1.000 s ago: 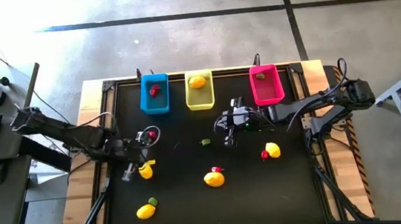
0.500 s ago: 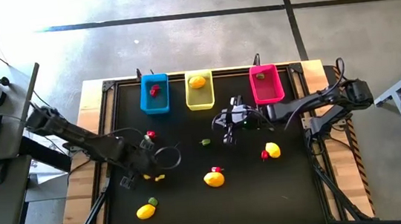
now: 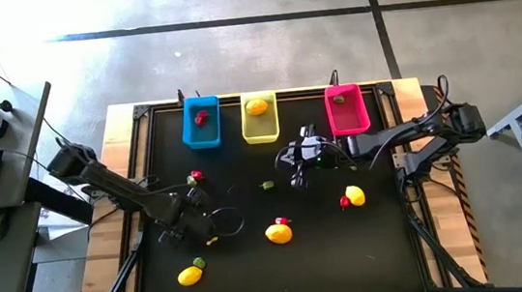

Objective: Sort produce into baskets
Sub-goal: Put the yellow lemon into the yellow bin

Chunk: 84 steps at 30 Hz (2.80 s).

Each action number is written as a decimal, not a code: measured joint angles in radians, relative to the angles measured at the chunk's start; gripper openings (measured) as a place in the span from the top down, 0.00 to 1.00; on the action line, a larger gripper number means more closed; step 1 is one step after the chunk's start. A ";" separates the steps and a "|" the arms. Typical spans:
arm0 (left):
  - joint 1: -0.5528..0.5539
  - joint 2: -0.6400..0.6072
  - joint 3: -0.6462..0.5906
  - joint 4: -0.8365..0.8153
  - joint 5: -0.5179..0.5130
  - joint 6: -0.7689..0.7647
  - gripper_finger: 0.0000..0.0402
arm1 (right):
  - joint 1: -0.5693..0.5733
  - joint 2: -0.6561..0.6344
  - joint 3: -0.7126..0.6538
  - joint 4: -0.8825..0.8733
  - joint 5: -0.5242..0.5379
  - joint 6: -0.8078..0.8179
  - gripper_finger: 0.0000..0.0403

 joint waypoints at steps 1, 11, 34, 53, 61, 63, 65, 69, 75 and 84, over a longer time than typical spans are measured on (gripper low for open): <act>0.000 0.013 0.000 -0.009 0.000 0.003 0.33 | 0.000 0.000 0.000 0.000 0.000 0.000 1.00; 0.009 0.115 -0.007 -0.015 -0.041 0.052 0.33 | 0.000 0.000 0.000 0.000 0.000 0.000 1.00; 0.232 -0.008 -0.003 0.002 -0.114 0.042 0.59 | 0.000 0.000 0.000 -0.008 0.000 0.000 1.00; 0.869 0.069 0.313 0.439 0.046 0.175 0.59 | 0.000 0.000 0.000 -0.016 0.001 0.000 1.00; 0.920 0.251 0.421 0.516 0.054 0.322 0.59 | 0.000 0.000 0.000 -0.020 0.001 -0.003 1.00; 0.929 0.302 0.456 0.517 0.055 0.363 0.59 | 0.000 0.000 0.000 -0.022 0.000 -0.007 1.00; 0.935 0.354 0.497 0.521 0.056 0.386 0.59 | 0.000 0.000 0.000 -0.024 0.001 -0.007 1.00; 0.940 0.434 0.572 0.517 0.058 0.420 0.59 | 0.000 0.000 0.000 -0.026 0.001 -0.011 1.00; 0.940 0.504 0.602 0.509 0.085 0.420 0.59 | 0.000 0.000 0.000 -0.030 0.001 -0.011 1.00; 0.959 0.540 0.602 0.532 0.083 0.420 0.59 | 0.000 0.000 0.000 -0.030 0.001 -0.011 1.00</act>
